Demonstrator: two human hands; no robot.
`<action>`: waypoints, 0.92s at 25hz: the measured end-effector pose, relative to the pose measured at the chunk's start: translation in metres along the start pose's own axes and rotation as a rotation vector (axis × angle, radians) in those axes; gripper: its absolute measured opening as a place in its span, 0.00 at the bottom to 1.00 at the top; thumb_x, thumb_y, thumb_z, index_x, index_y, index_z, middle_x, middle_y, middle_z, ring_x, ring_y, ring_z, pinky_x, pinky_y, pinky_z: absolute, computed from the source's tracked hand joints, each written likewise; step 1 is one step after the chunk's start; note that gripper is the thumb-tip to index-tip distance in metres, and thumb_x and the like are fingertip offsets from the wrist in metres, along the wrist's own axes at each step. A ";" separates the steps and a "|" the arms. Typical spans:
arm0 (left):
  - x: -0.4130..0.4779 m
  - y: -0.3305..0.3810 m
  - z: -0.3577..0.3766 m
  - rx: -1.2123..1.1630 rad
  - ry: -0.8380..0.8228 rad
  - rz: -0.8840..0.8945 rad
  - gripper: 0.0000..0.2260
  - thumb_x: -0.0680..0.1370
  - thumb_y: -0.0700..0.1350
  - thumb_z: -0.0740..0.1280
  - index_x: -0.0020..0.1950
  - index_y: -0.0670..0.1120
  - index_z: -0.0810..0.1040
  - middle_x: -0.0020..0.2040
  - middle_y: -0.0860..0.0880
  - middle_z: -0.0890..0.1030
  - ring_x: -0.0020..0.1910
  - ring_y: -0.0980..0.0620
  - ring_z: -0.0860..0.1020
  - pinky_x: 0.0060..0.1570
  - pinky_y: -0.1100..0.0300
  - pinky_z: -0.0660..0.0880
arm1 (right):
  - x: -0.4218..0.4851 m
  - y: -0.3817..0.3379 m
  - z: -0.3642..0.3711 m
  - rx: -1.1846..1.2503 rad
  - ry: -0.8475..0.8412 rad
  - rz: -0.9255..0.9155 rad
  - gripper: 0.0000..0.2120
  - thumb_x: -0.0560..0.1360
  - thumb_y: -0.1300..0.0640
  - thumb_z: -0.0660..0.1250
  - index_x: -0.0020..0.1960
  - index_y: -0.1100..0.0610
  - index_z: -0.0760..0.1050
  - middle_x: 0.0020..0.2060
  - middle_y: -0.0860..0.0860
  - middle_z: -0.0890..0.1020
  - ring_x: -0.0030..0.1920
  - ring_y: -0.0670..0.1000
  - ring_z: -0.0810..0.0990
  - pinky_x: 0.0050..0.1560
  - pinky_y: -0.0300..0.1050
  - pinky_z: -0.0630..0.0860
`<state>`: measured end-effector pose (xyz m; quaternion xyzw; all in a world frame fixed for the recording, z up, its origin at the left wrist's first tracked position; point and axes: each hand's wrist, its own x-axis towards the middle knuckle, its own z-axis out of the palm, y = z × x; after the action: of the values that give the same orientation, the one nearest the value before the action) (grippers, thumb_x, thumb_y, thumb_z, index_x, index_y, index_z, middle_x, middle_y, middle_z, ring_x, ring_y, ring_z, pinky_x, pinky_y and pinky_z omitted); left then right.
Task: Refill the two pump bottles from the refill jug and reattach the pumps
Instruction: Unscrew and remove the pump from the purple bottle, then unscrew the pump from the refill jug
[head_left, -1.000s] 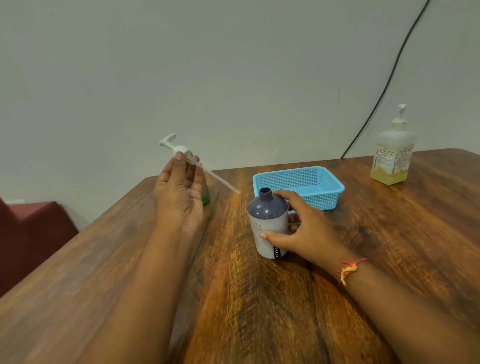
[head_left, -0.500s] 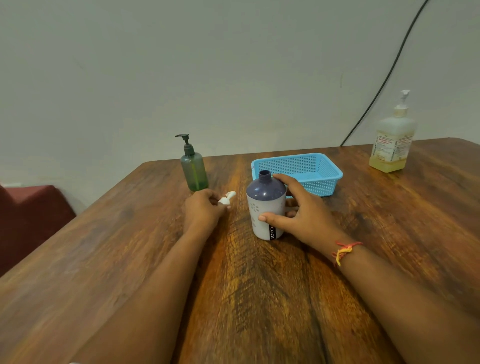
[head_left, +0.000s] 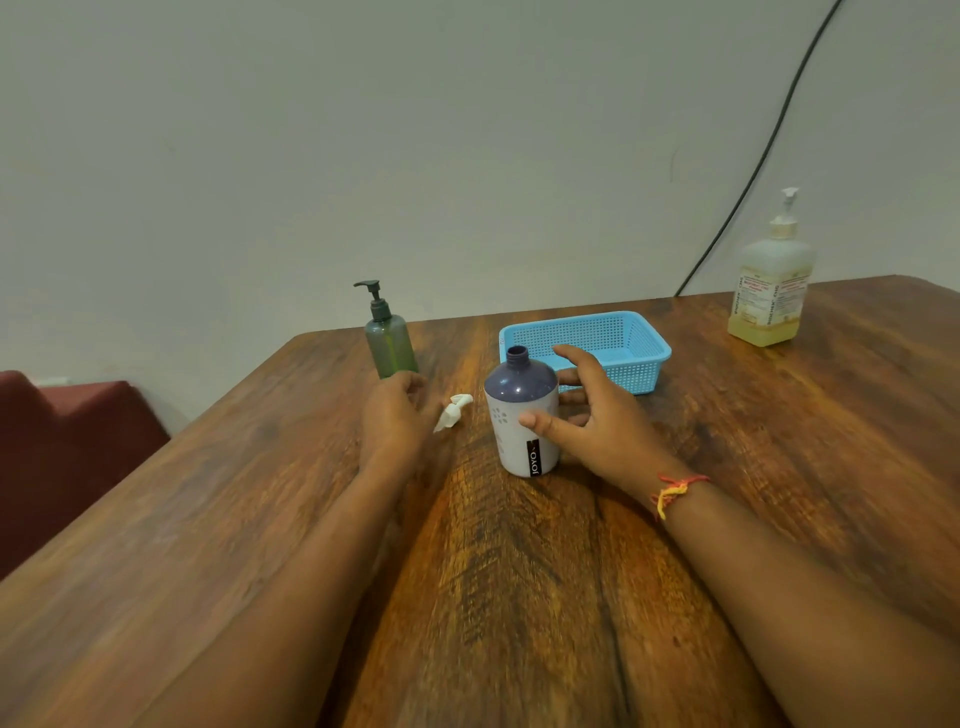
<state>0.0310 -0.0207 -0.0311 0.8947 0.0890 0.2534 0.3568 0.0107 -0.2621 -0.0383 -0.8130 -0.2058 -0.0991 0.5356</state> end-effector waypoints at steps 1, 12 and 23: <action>-0.006 0.009 -0.008 -0.028 0.093 0.032 0.14 0.77 0.44 0.74 0.61 0.43 0.79 0.58 0.46 0.81 0.54 0.50 0.79 0.46 0.64 0.74 | 0.000 -0.001 -0.002 0.005 0.045 0.004 0.45 0.64 0.31 0.70 0.76 0.45 0.61 0.64 0.44 0.74 0.62 0.47 0.77 0.58 0.45 0.79; -0.124 0.144 0.041 -0.531 -0.114 0.131 0.05 0.80 0.48 0.71 0.46 0.49 0.79 0.44 0.54 0.82 0.46 0.58 0.81 0.42 0.64 0.78 | -0.006 0.028 -0.110 -0.213 0.570 0.199 0.14 0.75 0.44 0.72 0.53 0.52 0.74 0.47 0.47 0.80 0.45 0.47 0.79 0.40 0.41 0.73; -0.059 0.252 0.232 -0.240 -0.548 0.047 0.26 0.76 0.53 0.74 0.71 0.46 0.72 0.68 0.46 0.78 0.66 0.47 0.76 0.64 0.53 0.74 | -0.012 0.121 -0.214 -0.122 0.671 0.420 0.23 0.74 0.46 0.74 0.64 0.56 0.76 0.56 0.51 0.81 0.53 0.49 0.81 0.57 0.50 0.79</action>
<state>0.0951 -0.3624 -0.0249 0.8831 -0.0618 0.0194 0.4647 0.0666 -0.5012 -0.0565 -0.7902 0.1574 -0.2594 0.5324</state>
